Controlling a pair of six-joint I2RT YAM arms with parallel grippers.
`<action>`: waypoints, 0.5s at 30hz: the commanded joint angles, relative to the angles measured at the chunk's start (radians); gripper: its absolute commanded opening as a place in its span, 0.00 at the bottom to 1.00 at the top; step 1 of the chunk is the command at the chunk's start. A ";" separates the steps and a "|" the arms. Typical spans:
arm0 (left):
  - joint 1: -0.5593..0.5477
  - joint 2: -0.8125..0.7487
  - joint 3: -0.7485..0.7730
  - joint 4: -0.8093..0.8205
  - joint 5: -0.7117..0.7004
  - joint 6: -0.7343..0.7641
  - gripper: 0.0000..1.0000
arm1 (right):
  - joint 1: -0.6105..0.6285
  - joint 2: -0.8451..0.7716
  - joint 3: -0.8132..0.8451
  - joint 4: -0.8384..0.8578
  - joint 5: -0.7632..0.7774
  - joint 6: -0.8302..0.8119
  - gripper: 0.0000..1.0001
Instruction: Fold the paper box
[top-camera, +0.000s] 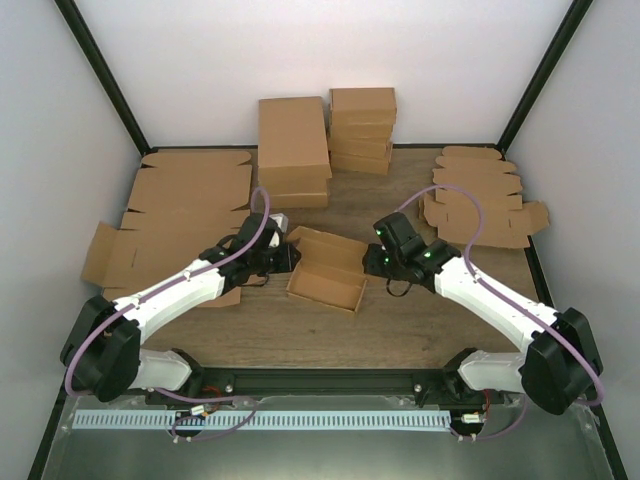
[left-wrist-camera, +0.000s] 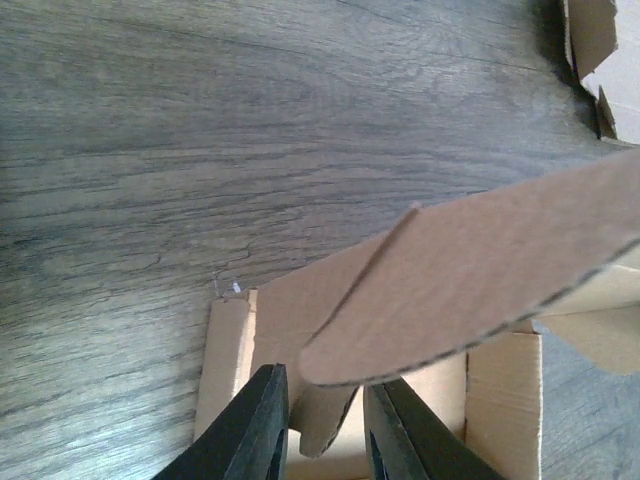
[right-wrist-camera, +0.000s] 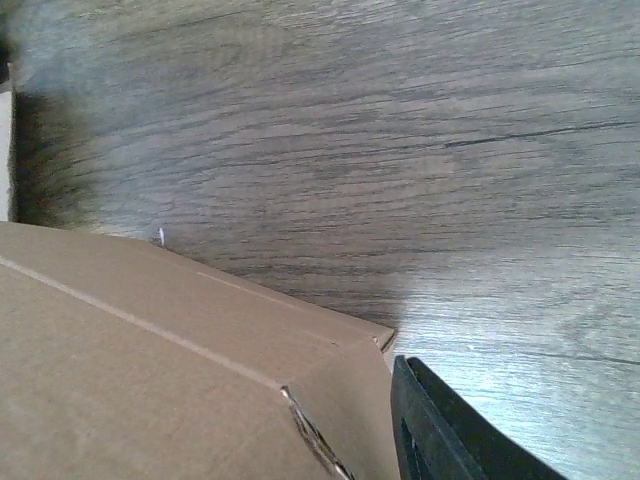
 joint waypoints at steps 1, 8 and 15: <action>-0.005 -0.013 -0.004 -0.012 -0.031 0.008 0.24 | 0.009 -0.040 0.020 -0.046 0.052 -0.009 0.39; -0.006 -0.005 0.007 -0.012 -0.025 0.020 0.21 | 0.012 -0.070 0.019 -0.062 0.039 -0.019 0.31; -0.005 0.006 0.018 -0.015 -0.017 0.031 0.16 | 0.013 -0.075 0.019 -0.083 0.054 -0.054 0.44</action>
